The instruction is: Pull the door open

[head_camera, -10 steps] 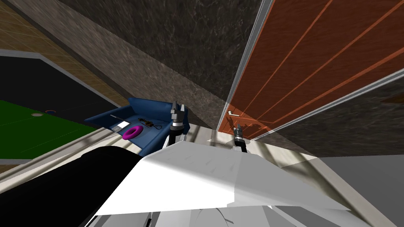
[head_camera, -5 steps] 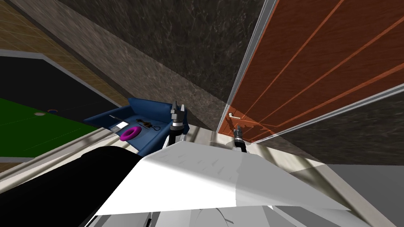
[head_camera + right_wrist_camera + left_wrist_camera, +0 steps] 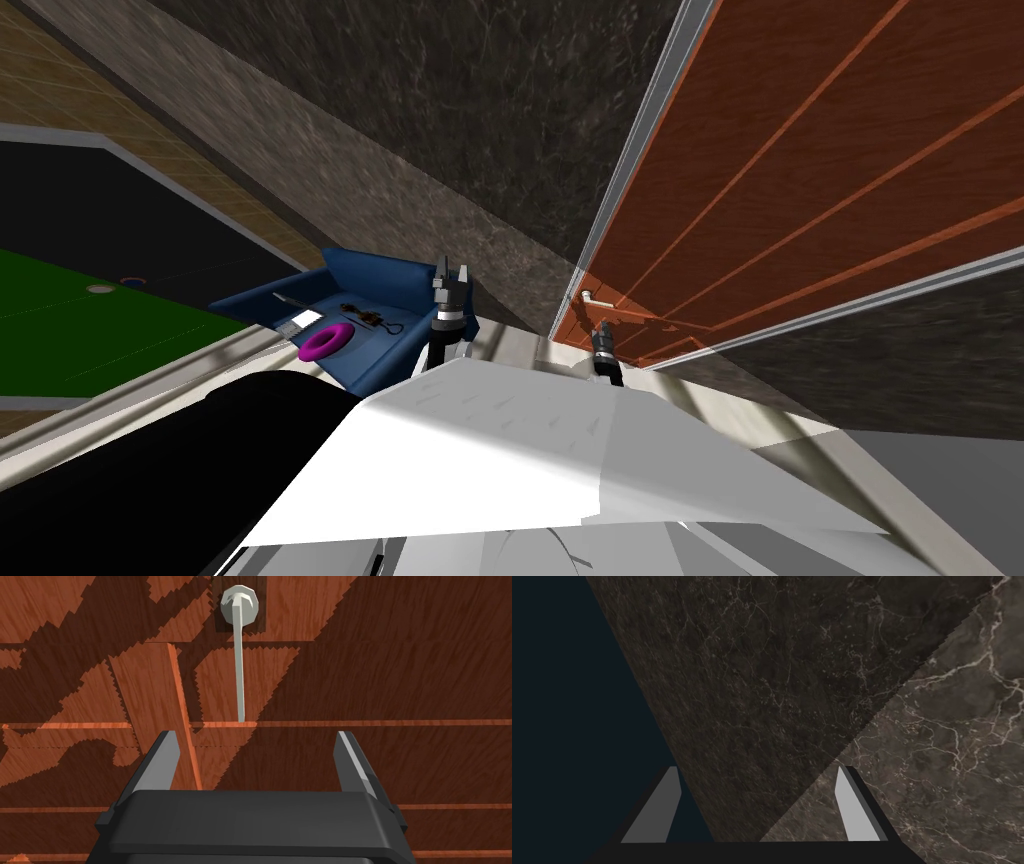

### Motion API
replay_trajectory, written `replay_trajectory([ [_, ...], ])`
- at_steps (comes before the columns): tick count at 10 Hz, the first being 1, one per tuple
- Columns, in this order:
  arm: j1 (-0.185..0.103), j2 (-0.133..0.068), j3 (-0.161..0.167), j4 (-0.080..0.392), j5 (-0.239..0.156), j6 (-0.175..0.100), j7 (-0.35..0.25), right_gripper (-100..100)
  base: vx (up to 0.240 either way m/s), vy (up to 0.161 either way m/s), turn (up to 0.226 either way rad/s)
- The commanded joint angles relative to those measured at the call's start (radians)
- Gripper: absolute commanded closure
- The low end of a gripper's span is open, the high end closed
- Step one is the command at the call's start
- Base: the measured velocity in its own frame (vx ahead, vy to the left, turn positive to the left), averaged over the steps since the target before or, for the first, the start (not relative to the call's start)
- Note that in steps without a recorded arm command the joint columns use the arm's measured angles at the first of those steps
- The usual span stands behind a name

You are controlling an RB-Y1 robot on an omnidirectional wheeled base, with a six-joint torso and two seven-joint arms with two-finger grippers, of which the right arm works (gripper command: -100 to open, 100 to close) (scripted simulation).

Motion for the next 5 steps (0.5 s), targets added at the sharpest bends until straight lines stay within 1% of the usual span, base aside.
replay_trajectory([
  [1, -0.012, -0.002, -0.003, 0.034, -0.002, -0.009, -0.004, -100, 0.074, -0.028, 0.026],
  [2, -0.015, -0.003, -0.004, 0.044, -0.003, -0.012, -0.005, -100, 0.084, -0.025, 0.03],
  [4, -0.027, -0.004, -0.006, 0.08, -0.005, -0.022, -0.009, -100, 0.106, -0.032, 0.024],
  [5, -0.024, -0.005, -0.006, 0.072, -0.005, -0.02, -0.009, -100, 0.048, -0.018, 0.008],
])
